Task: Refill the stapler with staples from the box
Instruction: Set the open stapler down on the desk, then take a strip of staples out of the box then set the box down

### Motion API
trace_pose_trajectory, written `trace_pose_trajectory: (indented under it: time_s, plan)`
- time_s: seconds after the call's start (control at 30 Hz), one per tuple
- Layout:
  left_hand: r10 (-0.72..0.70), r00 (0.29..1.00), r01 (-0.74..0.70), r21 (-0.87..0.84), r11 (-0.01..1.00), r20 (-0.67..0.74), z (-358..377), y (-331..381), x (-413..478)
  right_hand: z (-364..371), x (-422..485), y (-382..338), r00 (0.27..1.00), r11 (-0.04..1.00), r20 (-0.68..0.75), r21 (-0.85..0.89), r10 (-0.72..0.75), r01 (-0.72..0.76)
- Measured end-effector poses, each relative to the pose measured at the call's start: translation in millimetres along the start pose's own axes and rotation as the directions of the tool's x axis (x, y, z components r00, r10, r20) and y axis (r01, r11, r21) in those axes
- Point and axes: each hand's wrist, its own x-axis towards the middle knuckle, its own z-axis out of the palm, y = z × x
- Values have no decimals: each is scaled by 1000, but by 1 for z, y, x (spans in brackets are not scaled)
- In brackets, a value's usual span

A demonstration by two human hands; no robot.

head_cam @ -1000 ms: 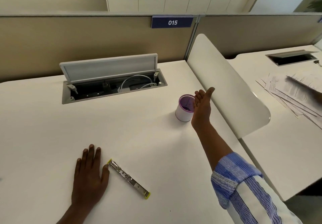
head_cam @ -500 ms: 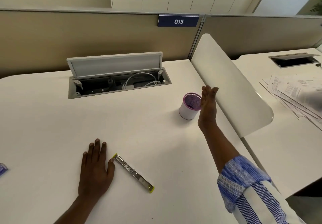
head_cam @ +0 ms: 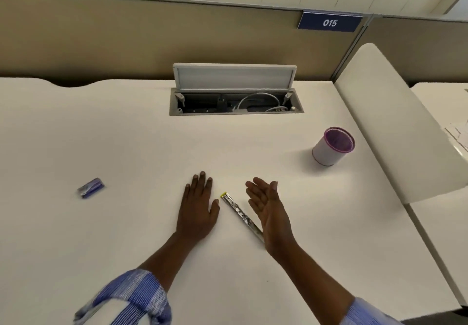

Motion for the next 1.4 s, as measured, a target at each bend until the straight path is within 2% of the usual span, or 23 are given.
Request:
trace_pose_trajectory:
  time_s: [0.1, 0.23, 0.33, 0.47, 0.53, 0.63, 0.73, 0.87, 0.93, 1.1, 1.23, 1.33, 1.4]
  plan:
    - [63, 998, -63, 5, 998, 9, -3, -16, -17, 22, -14, 22, 999, 997, 37, -76, -2, 4]
    - [82, 996, -82, 0, 997, -33, -13, -41, -43, 47, -22, 49, 993, 931, 116, -357, -38, 77]
    - [40, 996, -40, -2, 999, -77, -26, -59, -57, 60, -20, 67, 983, 804, 179, -577, -47, 144]
    - [-54, 985, 53, -8, 999, -167, -51, -88, -70, 76, -14, 93, 940, 528, 319, -782, -117, 331]
    - [-114, 967, 117, -2, 993, -226, -64, -99, -69, 77, -11, 103, 929, 411, 342, -833, -142, 370]
    - [-238, 922, 256, 18, 967, -305, -87, -122, -67, 83, -10, 114, 918, 312, 357, -864, -172, 394]
    - [-328, 876, 374, 68, 925, -355, -108, -145, -61, 84, -11, 121, 899, 263, 383, -864, -213, 430]
    - [-531, 797, 579, 115, 807, -287, -124, -168, -50, 80, -11, 123, 887, 213, 405, -867, -222, 450]
    - [-567, 774, 618, 146, 772, -280, -127, -175, -46, 79, -11, 122, 883, 183, 417, -871, -214, 456]
    - [-513, 799, 573, 137, 808, -314, -134, -184, -44, 82, -12, 118, 899, 205, 400, -878, -180, 432]
    - [-401, 868, 438, 72, 896, -292, -135, -171, -50, 91, -14, 107, 930, 275, 351, -888, -110, 368]
    - [-281, 920, 265, -96, 960, -275, -130, -145, -61, 103, -16, 92, 946, 387, 298, -864, -124, 323]
    - [-225, 937, 172, -208, 963, -267, -127, -122, -70, 112, -19, 81, 969, 542, 225, -804, -101, 243]
